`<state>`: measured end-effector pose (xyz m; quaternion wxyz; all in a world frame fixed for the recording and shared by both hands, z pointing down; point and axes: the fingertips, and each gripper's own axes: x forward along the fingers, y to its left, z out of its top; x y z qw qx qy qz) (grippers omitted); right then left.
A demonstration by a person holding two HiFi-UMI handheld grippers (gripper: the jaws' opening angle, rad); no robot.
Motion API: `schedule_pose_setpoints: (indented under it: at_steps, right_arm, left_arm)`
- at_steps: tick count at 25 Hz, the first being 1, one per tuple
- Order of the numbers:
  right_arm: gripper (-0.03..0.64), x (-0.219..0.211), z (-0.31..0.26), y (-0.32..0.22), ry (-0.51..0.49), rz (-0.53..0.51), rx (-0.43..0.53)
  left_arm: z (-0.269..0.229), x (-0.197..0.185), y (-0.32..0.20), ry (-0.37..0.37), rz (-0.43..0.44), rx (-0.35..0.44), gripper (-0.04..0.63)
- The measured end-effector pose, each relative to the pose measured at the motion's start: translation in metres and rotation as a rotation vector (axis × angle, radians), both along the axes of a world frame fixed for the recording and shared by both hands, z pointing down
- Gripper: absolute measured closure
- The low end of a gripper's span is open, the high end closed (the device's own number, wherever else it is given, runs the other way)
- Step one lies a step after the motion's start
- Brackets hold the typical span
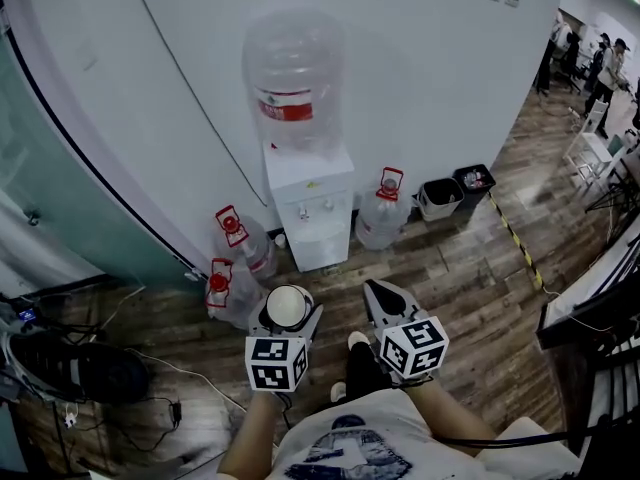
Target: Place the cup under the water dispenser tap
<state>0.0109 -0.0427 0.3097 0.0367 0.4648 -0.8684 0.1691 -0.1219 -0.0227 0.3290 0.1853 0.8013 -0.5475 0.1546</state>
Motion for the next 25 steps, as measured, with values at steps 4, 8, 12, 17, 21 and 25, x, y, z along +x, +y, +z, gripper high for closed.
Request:
schedule_pose_setpoints:
  at_steps: [4, 8, 12, 17, 21, 25]
  right_arm:
    - [0.595, -0.007, 0.007, -0.024, 0.005, -0.015, -0.012]
    - [0.596, -0.012, 0.016, -0.058, 0.009, -0.03, -0.022]
    - [0.597, -0.017, 0.024, -0.099, 0.021, -0.042, -0.027]
    - [0.595, -0.028, 0.048, -0.147, 0.031, -0.072, -0.063]
    - [0.595, -0.032, 0.076, -0.185, 0.039, -0.075, -0.093]
    - [0.595, -0.034, 0.105, -0.219, 0.042, -0.071, -0.107]
  left_arm:
    - [0.007, -0.001, -0.025, -0.001, 0.003, -0.009, 0.155]
    - [0.017, -0.004, -0.058, -0.003, -0.004, -0.022, 0.155]
    - [0.03, -0.009, -0.092, -0.022, -0.013, -0.04, 0.155]
    - [0.051, -0.012, -0.139, -0.035, -0.008, -0.058, 0.155]
    - [0.08, -0.013, -0.175, -0.048, -0.008, -0.083, 0.155]
    - [0.113, -0.016, -0.209, -0.058, -0.012, -0.108, 0.155]
